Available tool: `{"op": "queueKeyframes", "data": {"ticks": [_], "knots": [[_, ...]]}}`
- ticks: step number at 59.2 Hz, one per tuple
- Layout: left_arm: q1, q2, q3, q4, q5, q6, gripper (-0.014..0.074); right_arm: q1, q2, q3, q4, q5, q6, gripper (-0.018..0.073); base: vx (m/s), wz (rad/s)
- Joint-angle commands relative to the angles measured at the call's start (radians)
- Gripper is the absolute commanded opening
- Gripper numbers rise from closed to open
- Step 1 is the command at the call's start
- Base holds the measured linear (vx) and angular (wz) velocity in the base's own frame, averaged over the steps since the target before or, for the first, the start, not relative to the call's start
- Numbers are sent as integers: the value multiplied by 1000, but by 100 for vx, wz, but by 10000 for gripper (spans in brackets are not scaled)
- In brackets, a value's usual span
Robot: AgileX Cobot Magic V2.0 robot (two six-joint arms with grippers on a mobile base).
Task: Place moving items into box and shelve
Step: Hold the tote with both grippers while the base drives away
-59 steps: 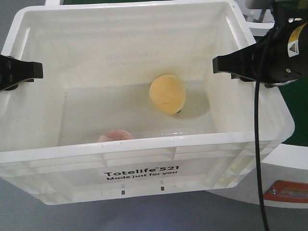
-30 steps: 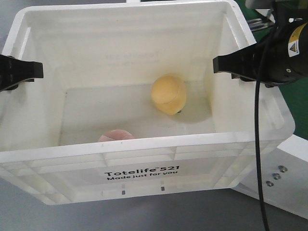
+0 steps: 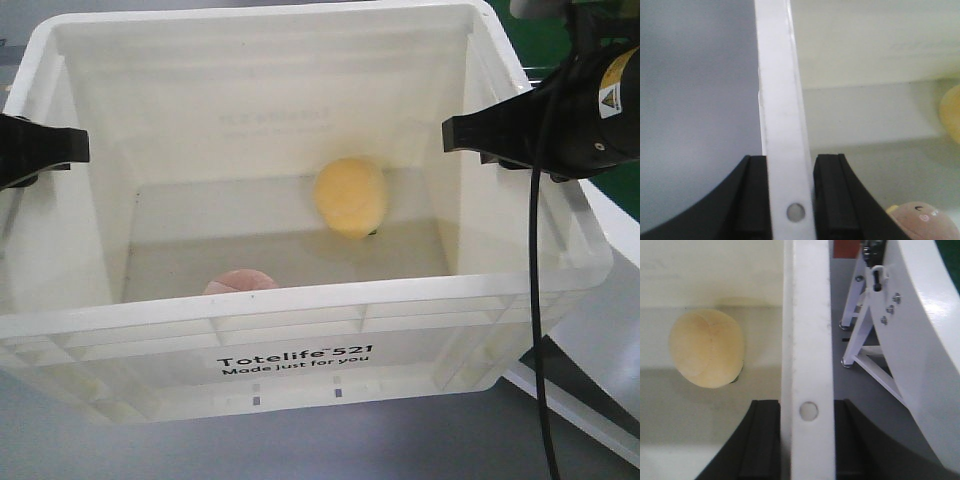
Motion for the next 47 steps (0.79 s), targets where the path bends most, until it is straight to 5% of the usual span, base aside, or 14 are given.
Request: {"op": "queueKeyframes", "data": {"ticks": [1,47], "knots": [[-3,-35,-43,71,-100,3,148,-8,-42,-38,-86,-86,1,57,-14,64],[-3,-35,-43,71,-99,4,148,-8,-42,-38,-86,-86,1,57,-12,58]]}}
